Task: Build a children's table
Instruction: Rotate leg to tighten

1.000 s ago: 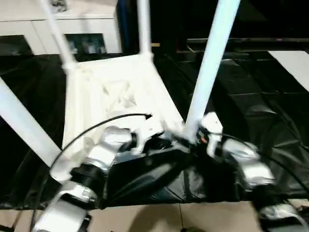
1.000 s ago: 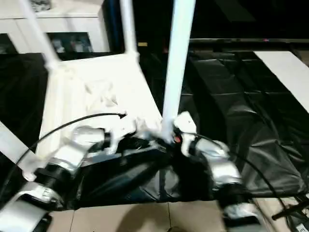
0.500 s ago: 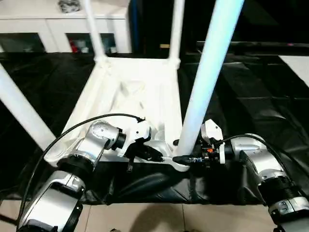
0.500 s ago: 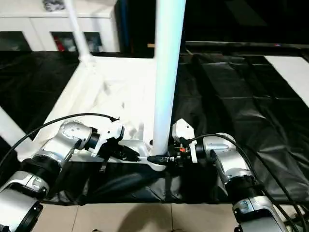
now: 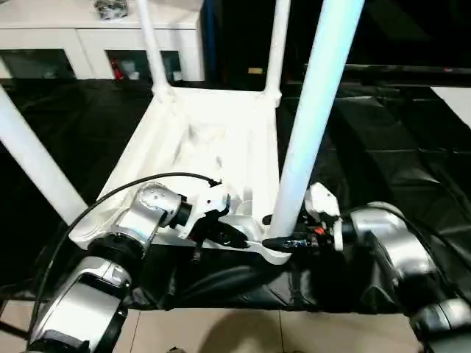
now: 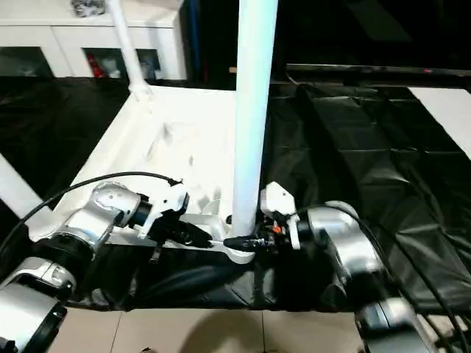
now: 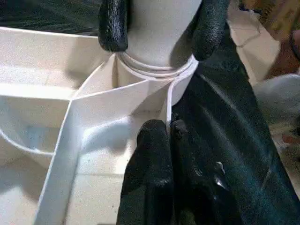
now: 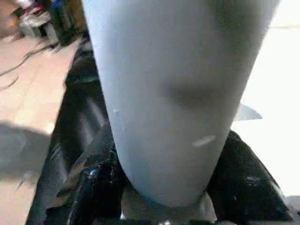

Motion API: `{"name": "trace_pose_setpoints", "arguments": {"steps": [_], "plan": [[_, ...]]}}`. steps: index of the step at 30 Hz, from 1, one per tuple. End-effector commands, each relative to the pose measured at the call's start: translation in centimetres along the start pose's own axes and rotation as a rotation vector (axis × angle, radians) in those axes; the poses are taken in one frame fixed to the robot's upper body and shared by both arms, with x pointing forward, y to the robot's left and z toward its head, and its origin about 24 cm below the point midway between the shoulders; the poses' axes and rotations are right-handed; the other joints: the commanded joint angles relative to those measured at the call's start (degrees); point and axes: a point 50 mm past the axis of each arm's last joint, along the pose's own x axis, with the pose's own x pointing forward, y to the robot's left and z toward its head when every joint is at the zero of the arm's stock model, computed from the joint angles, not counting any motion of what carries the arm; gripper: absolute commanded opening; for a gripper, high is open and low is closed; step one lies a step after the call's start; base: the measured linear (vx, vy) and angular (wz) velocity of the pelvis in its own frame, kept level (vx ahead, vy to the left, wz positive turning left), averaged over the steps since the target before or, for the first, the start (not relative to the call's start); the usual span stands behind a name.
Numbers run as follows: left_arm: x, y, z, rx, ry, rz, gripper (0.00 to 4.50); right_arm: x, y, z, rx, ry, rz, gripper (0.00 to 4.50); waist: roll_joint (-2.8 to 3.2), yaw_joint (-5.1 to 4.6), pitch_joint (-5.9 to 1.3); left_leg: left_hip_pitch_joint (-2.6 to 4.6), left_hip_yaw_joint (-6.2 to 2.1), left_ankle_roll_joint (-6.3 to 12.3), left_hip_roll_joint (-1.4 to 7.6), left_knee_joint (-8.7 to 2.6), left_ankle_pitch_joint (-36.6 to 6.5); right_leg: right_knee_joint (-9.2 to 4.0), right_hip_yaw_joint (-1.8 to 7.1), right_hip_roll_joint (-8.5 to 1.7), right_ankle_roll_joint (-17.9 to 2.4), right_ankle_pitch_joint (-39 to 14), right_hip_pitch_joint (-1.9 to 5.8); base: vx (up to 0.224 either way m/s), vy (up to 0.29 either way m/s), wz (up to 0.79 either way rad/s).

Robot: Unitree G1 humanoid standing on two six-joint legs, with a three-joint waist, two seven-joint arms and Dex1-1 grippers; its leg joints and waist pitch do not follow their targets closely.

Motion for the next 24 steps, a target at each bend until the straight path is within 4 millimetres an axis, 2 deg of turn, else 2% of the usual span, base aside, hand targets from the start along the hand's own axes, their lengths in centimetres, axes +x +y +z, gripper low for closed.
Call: {"name": "trace_pose_setpoints", "arguments": {"steps": [1, 2, 3, 4, 5, 6, 7, 8, 11, 12, 13, 16, 18, 19, 20, 21, 22, 23, 24], "plan": [[0.4, 0.8, 0.9, -0.002, -0.042, 0.157, 0.0, 1.3, 1.0, -1.2, 0.092, -0.036, -0.043, 1.99, -0.53, -0.44, -3.12, 0.63, 1.08, 2.84, -0.06, -4.19, -18.7, -3.64, 1.03, -0.52, -12.9, -17.2, 2.72, 0.0, 0.0, 0.0], [0.7, 0.8, 1.0, -0.008, -0.05, 0.182, 0.0, 1.4, 1.0, -1.5, 0.095, -0.042, -0.105, 1.99, -0.5, -0.44, -2.99, 0.73, 1.02, 2.38, -0.05, -4.27, -19.8, -3.82, 1.07, -0.61, -12.4, -19.0, 2.56, 0.0, 0.0, 0.0], [1.0, 0.8, 1.1, -0.013, -0.058, 0.206, 0.0, 1.5, 0.9, -1.7, 0.099, -0.047, -0.162, 1.98, -0.5, -0.8, -2.78, 0.81, 0.84, 1.61, -0.22, -4.44, -22.2, -4.33, 0.98, -0.64, -10.8, -23.4, 2.38, 0.0, 0.0, 0.0], [1.2, 0.8, 1.2, -0.019, -0.065, 0.22, 0.0, 1.7, 0.8, -1.8, 0.108, -0.051, -0.208, 1.98, -0.46, -1.39, -2.7, 0.9, 0.55, 0.65, -0.3, -4.62, -24.2, -4.67, 0.85, -0.59, -9.3, -26.6, 2.22, 0.0, 0.0, 0.0], [1.6, 0.8, 1.4, -0.027, -0.074, 0.248, 0.0, 1.9, 0.6, -1.9, 0.124, -0.055, -0.27, 1.98, -0.39, -1.84, -2.63, 0.97, 0.38, 0.16, -0.46, -4.64, -25.6, -5.04, 0.72, -0.53, -8.0, -29.3, 2.06, 0.0, 0.0, 0.0], [1.9, 0.9, 1.5, -0.04, -0.084, 0.286, 0.0, 2.1, 0.4, -2.0, 0.14, -0.064, -0.346, 1.98, -0.39, -2.15, -2.55, 0.89, 0.31, -0.11, -0.5, -4.67, -26.0, -5.12, 0.66, -0.55, -7.4, -30.4, 1.99, 0.0, 0.0, 0.0], [2.3, 0.9, 1.7, -0.048, -0.089, 0.313, 0.0, 2.3, 0.2, -2.1, 0.152, -0.078, -0.403, 1.97, -0.45, -2.87, -2.46, 0.84, 0.12, -0.34, -0.68, -4.61, -27.3, -5.6, 0.36, -0.52, -6.1, -33.3, 1.83, 0.0, 0.0, 0.0], [2.6, 0.8, 1.8, -0.051, -0.091, 0.329, 0.0, 2.5, 0.0, -2.1, 0.169, -0.094, -0.449, 1.96, -0.13, -3.19, -2.5, 1.02, 0.03, -0.35, -0.83, -4.5, -27.9, -5.85, 0.18, -0.49, -5.5, -34.6, 1.69, 0.0, 0.0, 0.0], [4.2, 0.6, 2.2, -0.088, -0.113, 0.41, 0.0, 3.7, -1.3, -2.0, 0.255, -0.139, -0.68, 1.95, -0.15, -5.26, -2.49, 0.41, -0.58, -0.43, -1.01, -4.62, -28.8, -6.45, -0.73, -0.5, -3.7, -37.0, 1.97, 0.0, 0.0, 0.0], [4.6, 0.5, 2.3, -0.089, -0.108, 0.435, 0.0, 4.2, -1.6, -1.9, 0.262, -0.135, -0.74, 1.95, 0.55, -5.51, -2.43, 0.51, -0.68, -0.54, -1.08, -4.61, -29.4, -6.51, -0.86, -0.51, -3.6, -37.1, 1.88, 0.0, 0.0, 0.0], [4.7, 0.5, 2.4, -0.089, -0.104, 0.449, 0.0, 4.6, -1.8, -1.8, 0.259, -0.13, -0.77, 1.95, 0.34, -6.6, -2.4, 0.46, -0.91, -0.72, -1.09, -4.7, -30.5, -6.79, -1.2, -0.39, -3.7, -36.6, 1.87, 0.0, 0.0, 0.0], [5.1, 0.4, 2.6, -0.08, -0.105, 0.465, 0.0, 5.5, -1.9, -1.2, 0.267, -0.148, -0.801, 1.95, 0.48, -7.97, -2.3, 0.6, -1.21, 0.16, -1.22, -4.65, -32.9, -7.37, -1.71, -0.37, -4.1, -36.2, 1.85, 0.0, 0.0, 0.0], [5.3, 0.1, 2.8, -0.074, -0.115, 0.439, 0.0, 6.0, -2.0, -0.6, 0.246, -0.155, -0.819, 1.95, 0.66, -8.31, -2.27, 0.54, -1.43, 0.49, -1.07, -4.79, -33.2, -7.43, -2.06, -0.65, -4.6, -35.5, 2.17, 0.0, 0.0, 0.0], [5.3, -0.1, 2.8, -0.067, -0.115, 0.423, 0.0, 5.9, -2.1, -0.5, 0.214, -0.141, -0.825, 1.95, 0.79, -8.81, -2.34, 0.19, -1.66, 0.33, -0.95, -5.08, -33.3, -7.19, -2.18, -0.71, -5.1, -33.6, 2.57, 0.0, 0.0, 0.0], [5.3, -0.1, 2.8, -0.067, -0.115, 0.421, 0.0, 5.9, -2.1, -0.5, 0.211, -0.14, -0.826, 1.95, 0.68, -8.89, -2.37, 0.13, -1.72, 0.28, -0.86, -5.17, -33.3, -7.1, -2.12, -0.7, -5.4, -32.5, 2.57, 0.0, 0.0, 0.0], [5.2, -0.3, 2.7, -0.063, -0.111, 0.415, 0.0, 5.8, -2.0, -0.4, 0.177, -0.128, -0.821, 1.95, 0.57, -9.04, -2.43, 0.45, -1.49, 0.39, -0.91, -5.02, -33.5, -7.03, -1.85, -0.66, -6.4, -31.0, 2.18, 0.0, 0.0, 0.0], [4.9, -0.4, 2.4, -0.057, -0.103, 0.41, 0.0, 5.2, -1.9, -0.5, 0.137, -0.115, -0.793, 2.51, 0.54, -9.16, -2.49, 0.37, -1.42, 0.68, -0.9, -5.0, -33.1, -6.8, -1.66, -0.7, -7.2, -29.9, 2.27, 0.0, 0.0, 0.0], [4.7, -0.4, 2.3, -0.055, -0.102, 0.408, 0.0, 5.0, -1.9, -0.6, 0.125, -0.111, -0.79, 2.64, 0.57, -9.23, -2.54, 0.02, -1.35, 1.06, -0.84, -5.08, -31.9, -6.47, -1.44, -0.75, -7.9, -28.3, 2.56, 0.0, 0.0, 0.0], [4.5, -0.5, 2.1, -0.055, -0.097, 0.407, 0.0, 4.7, -1.8, -0.7, 0.107, -0.103, -0.763, 2.64, 0.51, -9.15, -2.62, -0.04, -1.32, 1.22, -0.79, -5.08, -31.2, -6.33, -1.34, -0.73, -8.3, -27.2, 2.67, 0.0, 0.0, 0.0]]}}
